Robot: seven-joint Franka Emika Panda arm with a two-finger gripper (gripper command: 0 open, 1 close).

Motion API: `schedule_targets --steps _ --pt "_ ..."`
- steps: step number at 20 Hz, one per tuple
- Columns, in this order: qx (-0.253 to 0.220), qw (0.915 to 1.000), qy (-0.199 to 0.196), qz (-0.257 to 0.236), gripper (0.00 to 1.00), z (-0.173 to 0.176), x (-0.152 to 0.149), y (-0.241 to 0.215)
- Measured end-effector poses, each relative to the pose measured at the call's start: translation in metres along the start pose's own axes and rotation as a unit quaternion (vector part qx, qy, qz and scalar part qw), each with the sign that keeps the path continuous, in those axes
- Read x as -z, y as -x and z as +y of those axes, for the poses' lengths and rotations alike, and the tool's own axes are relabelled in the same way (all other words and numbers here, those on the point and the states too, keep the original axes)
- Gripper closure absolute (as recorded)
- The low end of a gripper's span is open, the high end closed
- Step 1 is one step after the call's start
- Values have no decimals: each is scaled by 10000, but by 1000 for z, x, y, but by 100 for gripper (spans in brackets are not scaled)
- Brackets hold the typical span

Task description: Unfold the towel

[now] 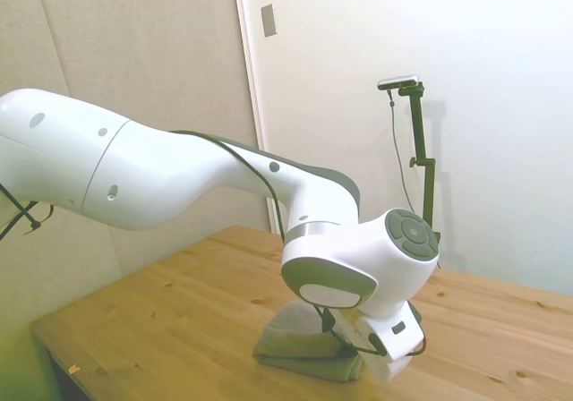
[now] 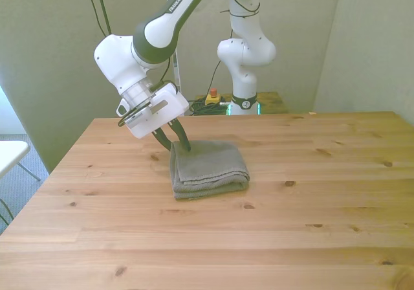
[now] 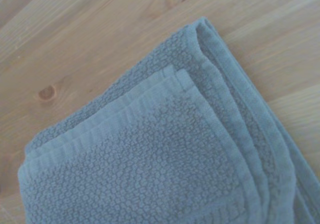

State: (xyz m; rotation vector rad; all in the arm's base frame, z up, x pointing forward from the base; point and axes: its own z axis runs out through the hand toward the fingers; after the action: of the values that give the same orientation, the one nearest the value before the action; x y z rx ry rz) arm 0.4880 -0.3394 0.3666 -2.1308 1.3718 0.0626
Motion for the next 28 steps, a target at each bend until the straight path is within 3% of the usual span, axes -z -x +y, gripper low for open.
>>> schedule_targets --steps 12,16,20,28 --pt "-9 9999 -99 -57 100 0 5 0" --pt "533 9980 -329 -127 100 -12 17 13" --pt "1314 9896 -569 -164 100 -53 19 47" --pt "2241 9704 -875 -218 100 -158 -37 133"
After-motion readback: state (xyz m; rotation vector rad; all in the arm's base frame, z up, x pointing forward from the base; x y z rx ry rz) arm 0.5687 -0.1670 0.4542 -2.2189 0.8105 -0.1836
